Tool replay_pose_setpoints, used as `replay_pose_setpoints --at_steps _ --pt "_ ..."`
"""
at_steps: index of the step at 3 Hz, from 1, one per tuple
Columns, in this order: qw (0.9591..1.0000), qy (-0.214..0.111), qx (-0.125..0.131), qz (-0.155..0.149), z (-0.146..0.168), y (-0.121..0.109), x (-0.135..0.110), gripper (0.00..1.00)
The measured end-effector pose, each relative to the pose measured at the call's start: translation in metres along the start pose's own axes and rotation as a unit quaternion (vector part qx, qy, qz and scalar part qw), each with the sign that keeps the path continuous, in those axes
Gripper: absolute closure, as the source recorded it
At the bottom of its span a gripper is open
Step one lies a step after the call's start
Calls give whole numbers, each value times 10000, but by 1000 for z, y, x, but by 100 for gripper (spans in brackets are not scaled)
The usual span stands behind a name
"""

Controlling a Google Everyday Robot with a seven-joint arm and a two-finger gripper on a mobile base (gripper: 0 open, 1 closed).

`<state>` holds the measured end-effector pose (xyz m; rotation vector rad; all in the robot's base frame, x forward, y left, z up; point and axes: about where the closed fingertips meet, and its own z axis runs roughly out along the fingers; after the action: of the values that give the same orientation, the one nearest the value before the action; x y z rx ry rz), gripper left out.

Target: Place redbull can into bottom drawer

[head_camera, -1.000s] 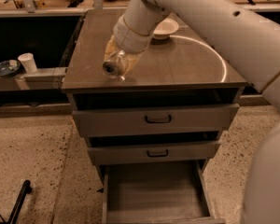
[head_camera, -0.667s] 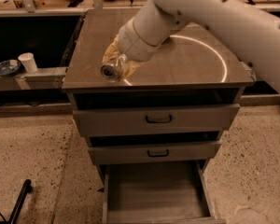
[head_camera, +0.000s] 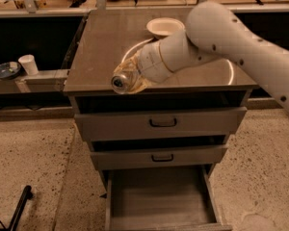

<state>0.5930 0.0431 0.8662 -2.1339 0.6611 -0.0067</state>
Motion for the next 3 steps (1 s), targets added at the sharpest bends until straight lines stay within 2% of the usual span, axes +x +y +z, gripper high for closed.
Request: replay_pose_setpoints --at_steps 1,2,3 --pt "9902 -881 671 856 -3 29 -37 100" --pt "9733 -1382 1237 1354 -25 41 -58 100" --pt "9592 -1746 1530 1615 -44 56 -72 100"
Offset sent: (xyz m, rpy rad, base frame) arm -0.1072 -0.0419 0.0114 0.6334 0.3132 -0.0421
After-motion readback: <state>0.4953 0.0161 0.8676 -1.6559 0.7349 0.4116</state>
